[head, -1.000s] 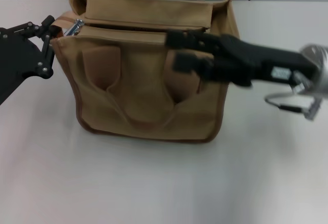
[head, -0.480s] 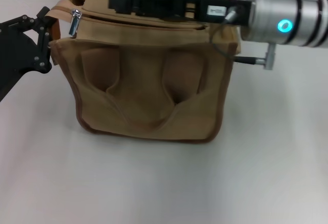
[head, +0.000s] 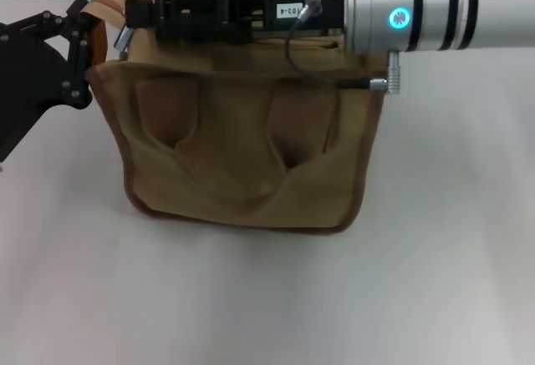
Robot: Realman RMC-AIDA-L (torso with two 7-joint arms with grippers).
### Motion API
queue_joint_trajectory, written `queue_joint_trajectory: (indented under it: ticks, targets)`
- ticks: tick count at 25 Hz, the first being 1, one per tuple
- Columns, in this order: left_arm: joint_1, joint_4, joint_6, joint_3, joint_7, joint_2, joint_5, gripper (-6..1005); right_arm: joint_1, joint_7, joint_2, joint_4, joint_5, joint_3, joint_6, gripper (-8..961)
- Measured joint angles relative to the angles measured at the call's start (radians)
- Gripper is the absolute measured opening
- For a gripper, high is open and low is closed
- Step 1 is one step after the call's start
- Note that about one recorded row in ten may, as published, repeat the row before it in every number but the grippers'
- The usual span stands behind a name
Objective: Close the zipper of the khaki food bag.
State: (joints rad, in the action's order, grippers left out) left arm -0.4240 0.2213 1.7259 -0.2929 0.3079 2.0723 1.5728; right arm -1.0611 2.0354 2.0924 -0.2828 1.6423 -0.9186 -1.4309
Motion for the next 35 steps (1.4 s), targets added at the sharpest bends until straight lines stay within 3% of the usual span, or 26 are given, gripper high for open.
queue_joint_trajectory:
  ticks: [8,18,21,35]
  targets:
    - [-0.011,-0.026,0.019,0.000,-0.007,0.001,-0.001,21,-0.036,0.052,0.000,0.000,-0.008,-0.068,0.088,708]
    - [-0.005,-0.026,0.032,0.000,-0.007,0.002,-0.012,24,-0.052,0.082,0.000,-0.001,-0.009,-0.079,0.133,474]
    - [-0.008,-0.026,0.031,0.000,-0.007,0.002,-0.013,25,-0.061,0.097,0.000,0.000,-0.009,-0.087,0.139,349]
    - [-0.020,-0.025,0.014,-0.007,-0.009,0.002,-0.025,30,-0.089,0.186,0.000,-0.012,-0.010,-0.136,0.173,332]
